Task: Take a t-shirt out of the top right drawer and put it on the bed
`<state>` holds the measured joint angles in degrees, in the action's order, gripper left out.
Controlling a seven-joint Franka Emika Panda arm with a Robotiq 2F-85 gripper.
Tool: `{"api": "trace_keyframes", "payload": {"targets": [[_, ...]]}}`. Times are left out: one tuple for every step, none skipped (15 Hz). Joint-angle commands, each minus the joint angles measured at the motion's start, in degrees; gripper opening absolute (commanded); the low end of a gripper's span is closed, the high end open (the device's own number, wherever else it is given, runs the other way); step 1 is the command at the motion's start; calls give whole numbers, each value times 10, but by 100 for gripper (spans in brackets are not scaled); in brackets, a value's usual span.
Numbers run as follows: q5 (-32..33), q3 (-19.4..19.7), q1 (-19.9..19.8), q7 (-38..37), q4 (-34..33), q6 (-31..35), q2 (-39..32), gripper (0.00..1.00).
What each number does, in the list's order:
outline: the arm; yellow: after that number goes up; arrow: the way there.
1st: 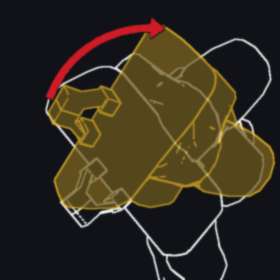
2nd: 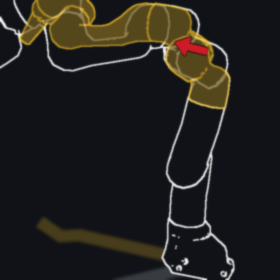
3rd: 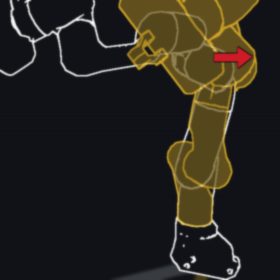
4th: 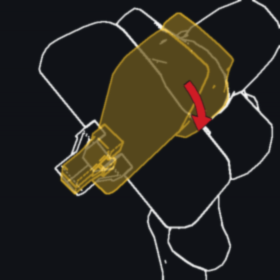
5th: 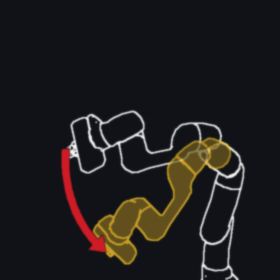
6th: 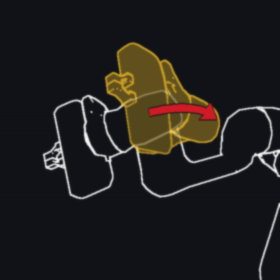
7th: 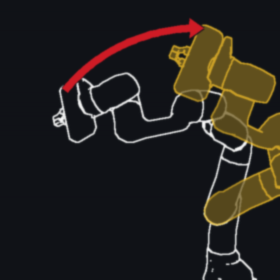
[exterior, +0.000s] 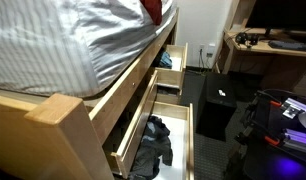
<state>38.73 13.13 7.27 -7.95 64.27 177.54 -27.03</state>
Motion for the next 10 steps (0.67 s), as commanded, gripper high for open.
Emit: {"api": "trace_keyframes", "payload": {"targets": [[-127, -145, -76, 141, -43, -9, -71, 0], [-169, -190, -94, 185, -39, -16, -86, 0], [-205, -233, -110, 231, -48, -24, -108, 0], [-235, -276, -124, 275, -66, -50, -133, 0], [-257, -320, -142, 320, -93, -90, -162, 26], [-223, -248, -110, 248, -28, -40, -109, 2], [-240, -281, -123, 280, -42, -58, -130, 8], [-245, -296, -129, 293, -56, -64, -145, 15], [-246, -302, -133, 295, -66, -66, -153, 23], [-246, -305, -135, 296, -72, -69, -156, 26]]}}
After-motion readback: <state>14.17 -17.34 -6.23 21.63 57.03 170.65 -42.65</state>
